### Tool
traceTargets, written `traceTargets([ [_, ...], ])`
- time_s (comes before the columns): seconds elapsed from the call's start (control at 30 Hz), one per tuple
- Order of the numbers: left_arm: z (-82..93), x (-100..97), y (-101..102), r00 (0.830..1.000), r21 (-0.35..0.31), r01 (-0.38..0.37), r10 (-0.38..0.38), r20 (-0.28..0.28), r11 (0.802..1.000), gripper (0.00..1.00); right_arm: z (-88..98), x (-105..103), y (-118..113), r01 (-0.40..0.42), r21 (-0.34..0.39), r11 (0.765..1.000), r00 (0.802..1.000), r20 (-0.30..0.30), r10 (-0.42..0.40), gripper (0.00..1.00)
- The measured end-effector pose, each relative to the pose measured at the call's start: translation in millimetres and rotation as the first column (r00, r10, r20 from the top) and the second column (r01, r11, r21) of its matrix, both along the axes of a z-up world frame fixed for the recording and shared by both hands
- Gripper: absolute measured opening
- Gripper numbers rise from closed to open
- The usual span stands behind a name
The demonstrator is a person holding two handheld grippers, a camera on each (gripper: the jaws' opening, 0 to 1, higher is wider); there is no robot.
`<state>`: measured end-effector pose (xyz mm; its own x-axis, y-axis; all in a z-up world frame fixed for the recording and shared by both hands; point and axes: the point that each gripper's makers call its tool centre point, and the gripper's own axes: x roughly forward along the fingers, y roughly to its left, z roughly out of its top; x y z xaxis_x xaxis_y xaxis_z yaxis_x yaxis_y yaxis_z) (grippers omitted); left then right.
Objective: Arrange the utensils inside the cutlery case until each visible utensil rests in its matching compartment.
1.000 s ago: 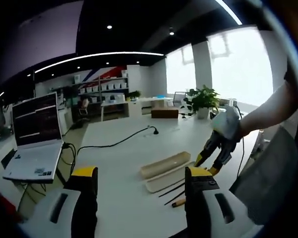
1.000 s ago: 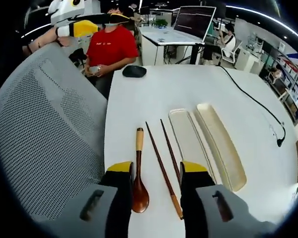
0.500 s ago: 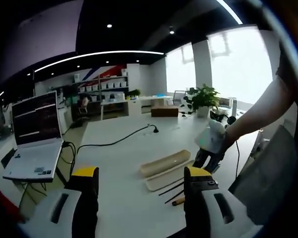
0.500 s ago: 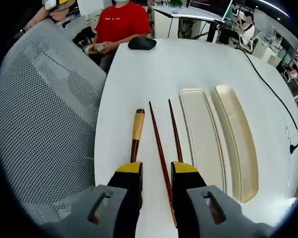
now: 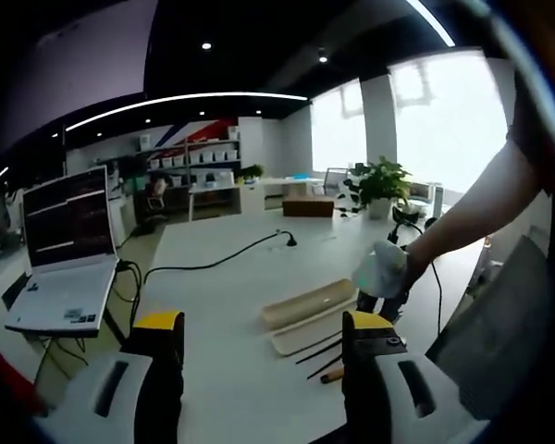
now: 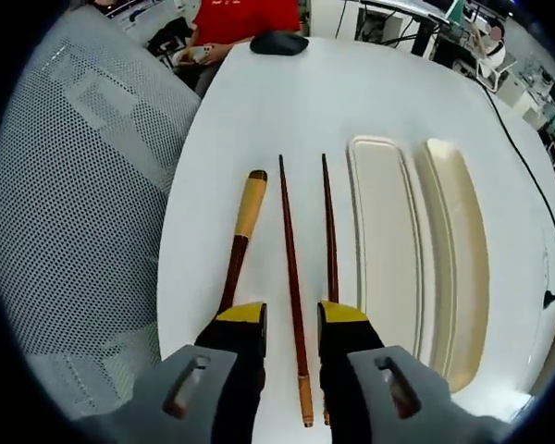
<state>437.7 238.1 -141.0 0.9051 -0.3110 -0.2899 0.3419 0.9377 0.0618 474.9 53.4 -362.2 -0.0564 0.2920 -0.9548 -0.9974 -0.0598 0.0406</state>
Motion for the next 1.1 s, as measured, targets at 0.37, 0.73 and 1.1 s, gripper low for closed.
traceTargets([
  [0.37, -1.3, 0.9, 0.7, 1.0, 0.008, -0.007, 0.007, -0.001, 1.0, 0.7, -1.2, 4.0, 2.3, -0.094, -0.044, 0.995, 0.994, 0.054, 0.096, 0.12],
  [0.73, -0.6, 0.8, 0.1, 1.0, 0.016, -0.008, 0.008, 0.006, 1.0, 0.69, -2.8, 2.1, 4.1, -0.071, -0.092, 0.993, 0.995, 0.061, 0.077, 0.01],
  [1.1, 0.5, 1.3, 0.4, 1.0, 0.044, -0.004, 0.003, 0.018, 0.999, 0.69, -3.1, 3.8, 4.1, -0.013, -0.106, 0.994, 0.999, 0.049, 0.018, 0.0],
])
